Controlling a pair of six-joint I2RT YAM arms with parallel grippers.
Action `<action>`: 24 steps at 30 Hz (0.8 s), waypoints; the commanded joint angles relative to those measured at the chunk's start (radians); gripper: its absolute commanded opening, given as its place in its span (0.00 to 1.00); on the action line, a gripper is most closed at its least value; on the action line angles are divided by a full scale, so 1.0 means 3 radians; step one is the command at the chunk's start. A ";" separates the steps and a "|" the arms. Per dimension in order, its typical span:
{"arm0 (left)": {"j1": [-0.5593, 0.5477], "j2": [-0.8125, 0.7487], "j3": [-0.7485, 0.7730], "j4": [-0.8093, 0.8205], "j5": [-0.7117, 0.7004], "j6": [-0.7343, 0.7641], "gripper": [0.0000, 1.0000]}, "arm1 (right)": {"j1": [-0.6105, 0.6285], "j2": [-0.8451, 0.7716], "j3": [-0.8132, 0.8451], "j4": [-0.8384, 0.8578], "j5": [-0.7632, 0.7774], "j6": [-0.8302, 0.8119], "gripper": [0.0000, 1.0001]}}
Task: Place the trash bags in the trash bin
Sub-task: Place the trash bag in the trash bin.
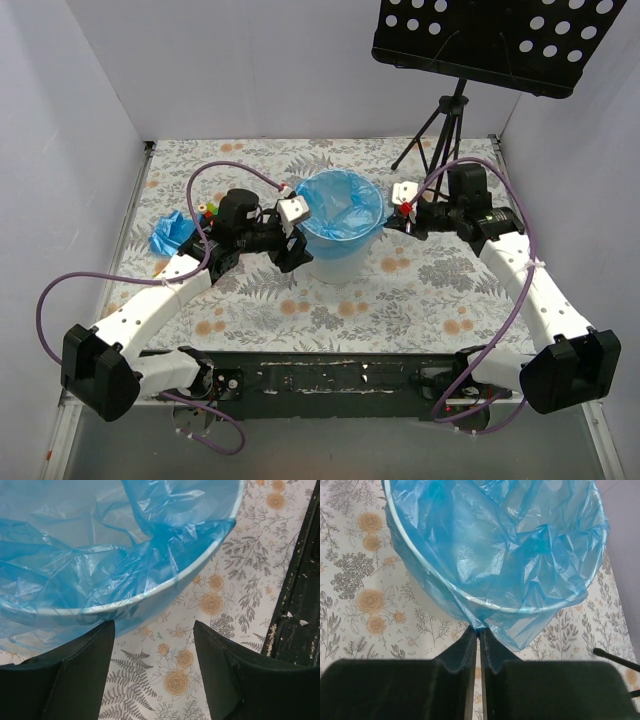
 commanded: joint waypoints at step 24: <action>-0.0022 -0.0200 -0.0768 0.0479 -0.0611 0.0126 0.73 | 0.0093 -0.1342 -0.2171 0.1478 0.0877 -0.0839 0.34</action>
